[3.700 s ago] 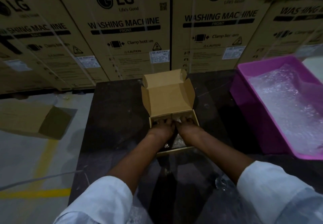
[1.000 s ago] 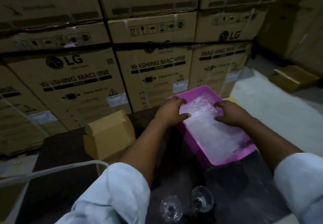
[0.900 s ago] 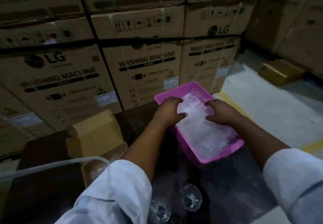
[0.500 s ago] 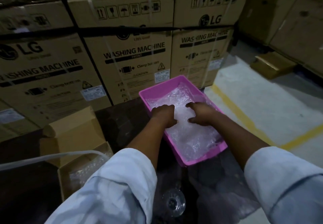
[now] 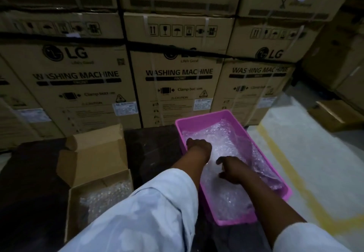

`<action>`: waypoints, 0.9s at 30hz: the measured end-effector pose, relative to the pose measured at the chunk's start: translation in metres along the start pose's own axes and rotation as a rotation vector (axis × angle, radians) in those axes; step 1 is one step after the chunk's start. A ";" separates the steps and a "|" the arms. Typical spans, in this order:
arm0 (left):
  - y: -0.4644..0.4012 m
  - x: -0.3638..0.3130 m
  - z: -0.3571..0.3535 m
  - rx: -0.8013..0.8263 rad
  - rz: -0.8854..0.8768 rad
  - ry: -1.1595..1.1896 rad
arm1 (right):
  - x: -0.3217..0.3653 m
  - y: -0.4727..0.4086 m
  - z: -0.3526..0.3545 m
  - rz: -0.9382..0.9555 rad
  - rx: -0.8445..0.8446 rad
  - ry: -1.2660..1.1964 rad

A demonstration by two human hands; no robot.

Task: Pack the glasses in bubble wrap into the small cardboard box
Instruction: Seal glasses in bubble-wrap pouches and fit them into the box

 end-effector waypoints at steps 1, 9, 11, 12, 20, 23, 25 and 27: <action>-0.001 0.001 -0.002 -0.023 -0.009 -0.010 | -0.001 0.000 -0.002 -0.003 -0.020 -0.013; -0.002 -0.004 0.024 -0.185 -0.203 0.437 | -0.007 -0.003 0.007 -0.018 -0.361 -0.311; 0.003 -0.002 0.037 -0.165 -0.269 0.561 | -0.005 0.001 0.020 -0.038 -0.440 -0.504; 0.007 0.000 0.044 -0.148 -0.307 0.590 | -0.004 0.003 0.029 -0.033 -0.472 -0.565; 0.040 0.039 0.077 -0.165 -0.456 1.115 | 0.001 0.018 0.083 0.152 -0.423 -0.683; 0.046 0.046 0.079 -0.149 -0.446 1.184 | 0.006 0.022 0.090 0.160 -0.486 -0.648; 0.047 0.047 0.078 -0.157 -0.466 1.219 | 0.013 0.027 0.089 0.167 -0.399 -0.839; 0.049 0.046 0.075 -0.170 -0.485 1.221 | 0.023 0.031 0.086 0.200 -0.330 -0.910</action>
Point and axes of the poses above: each hand's wrist, its own y-axis away from the middle knuckle, its own z-axis out of the back of the hand, x = y × z, the point moved 1 cm from there along -y, towards the middle knuckle, and after that the axes turned 12 degrees about y, right-handed, at the moved point
